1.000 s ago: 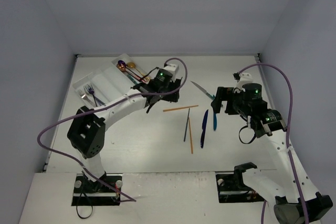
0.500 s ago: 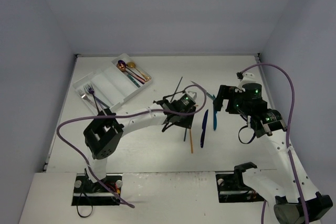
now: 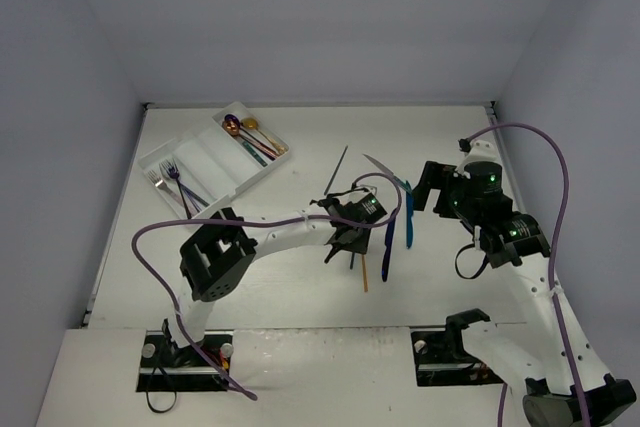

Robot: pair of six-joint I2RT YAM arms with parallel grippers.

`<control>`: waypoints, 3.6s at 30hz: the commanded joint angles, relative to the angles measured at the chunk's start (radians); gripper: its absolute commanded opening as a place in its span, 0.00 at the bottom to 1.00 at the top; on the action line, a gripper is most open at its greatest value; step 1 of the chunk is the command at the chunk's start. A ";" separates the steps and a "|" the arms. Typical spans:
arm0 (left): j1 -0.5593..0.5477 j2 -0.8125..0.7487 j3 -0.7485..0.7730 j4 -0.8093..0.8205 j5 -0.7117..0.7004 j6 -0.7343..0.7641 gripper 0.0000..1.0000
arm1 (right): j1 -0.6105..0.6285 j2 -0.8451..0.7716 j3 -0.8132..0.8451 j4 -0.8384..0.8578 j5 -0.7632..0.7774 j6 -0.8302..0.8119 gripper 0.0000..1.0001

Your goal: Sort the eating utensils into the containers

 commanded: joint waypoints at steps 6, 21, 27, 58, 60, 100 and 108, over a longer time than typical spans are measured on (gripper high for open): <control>0.015 0.069 0.065 -0.031 -0.004 0.010 0.28 | 0.014 -0.028 0.000 0.034 0.014 -0.003 0.94; 0.029 -0.073 -0.132 -0.142 -0.009 0.031 0.00 | 0.008 -0.052 -0.012 0.025 0.019 0.011 0.94; 0.038 -0.290 -0.251 -0.207 -0.034 0.037 0.00 | 0.004 -0.044 -0.013 0.028 0.024 0.011 0.94; 0.951 -0.011 0.179 -0.048 -0.199 -0.034 0.01 | -0.013 0.015 0.031 0.030 0.076 -0.024 0.95; 0.958 0.000 0.185 -0.043 -0.204 -0.030 0.09 | -0.015 0.027 0.034 0.030 0.075 -0.029 0.95; -0.105 0.055 0.183 -0.095 -0.007 0.050 0.48 | -0.001 -0.008 0.049 0.027 0.079 -0.023 0.95; -0.136 0.109 0.172 -0.127 -0.017 0.015 0.39 | 0.012 -0.038 0.035 0.024 0.088 -0.015 0.95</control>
